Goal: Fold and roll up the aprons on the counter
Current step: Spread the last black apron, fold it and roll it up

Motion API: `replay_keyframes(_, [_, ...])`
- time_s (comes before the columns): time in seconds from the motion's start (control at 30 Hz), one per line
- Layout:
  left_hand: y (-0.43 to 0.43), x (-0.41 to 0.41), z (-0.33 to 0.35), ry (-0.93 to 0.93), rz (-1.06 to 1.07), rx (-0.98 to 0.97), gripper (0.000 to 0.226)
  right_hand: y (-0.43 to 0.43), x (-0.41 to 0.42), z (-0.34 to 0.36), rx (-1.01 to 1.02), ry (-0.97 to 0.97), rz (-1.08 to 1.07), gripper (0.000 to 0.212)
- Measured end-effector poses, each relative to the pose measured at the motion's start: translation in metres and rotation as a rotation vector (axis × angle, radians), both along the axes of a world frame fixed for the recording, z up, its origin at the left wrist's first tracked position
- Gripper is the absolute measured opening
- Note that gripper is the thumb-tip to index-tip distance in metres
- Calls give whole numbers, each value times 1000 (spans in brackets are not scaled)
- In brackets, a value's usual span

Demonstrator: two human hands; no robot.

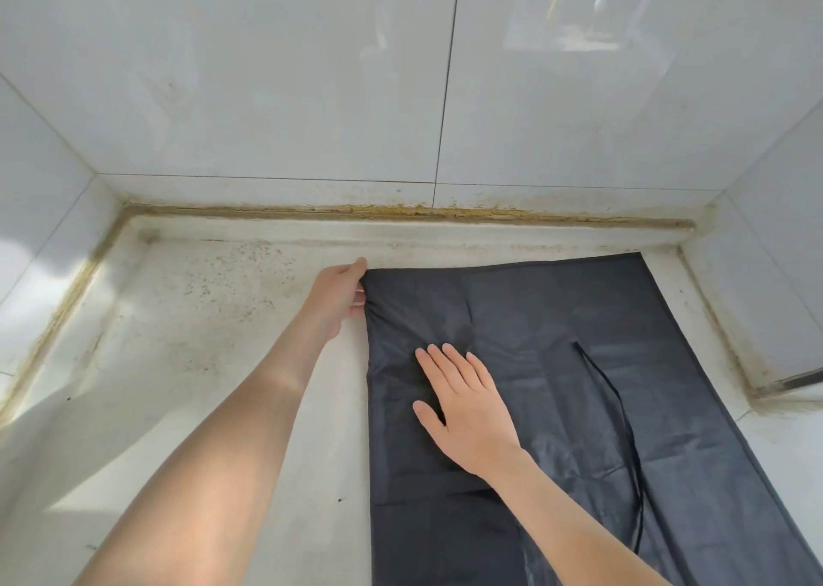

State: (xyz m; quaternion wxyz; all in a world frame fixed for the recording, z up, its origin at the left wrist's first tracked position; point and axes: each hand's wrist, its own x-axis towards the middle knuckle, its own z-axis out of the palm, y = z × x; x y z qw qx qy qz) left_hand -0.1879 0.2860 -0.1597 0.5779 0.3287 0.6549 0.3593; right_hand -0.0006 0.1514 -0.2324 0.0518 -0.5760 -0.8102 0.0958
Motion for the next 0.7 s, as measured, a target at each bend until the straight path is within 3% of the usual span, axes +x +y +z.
replay_keyframes(0.17, [-15,-10,-3,25,-420,79,25,45,-20,35,-12,280,-163,58])
replay_keyframes(0.27, [-24,-4,-12,81,-389,211,19,91,-38,64,80,366,-171,38])
replay_keyframes(0.4, [-25,1,-11,166,-411,282,20,129,-51,87,-28,411,-106,18])
replay_keyframes(0.47, [-25,4,-8,217,-428,302,29,136,-52,92,-49,381,-69,14])
replay_keyframes(0.6, [-25,3,-4,265,-436,306,13,138,-50,96,-33,384,3,13])
replay_keyframes(0.7, [-26,2,-2,253,-394,291,23,136,-48,95,-3,383,20,16])
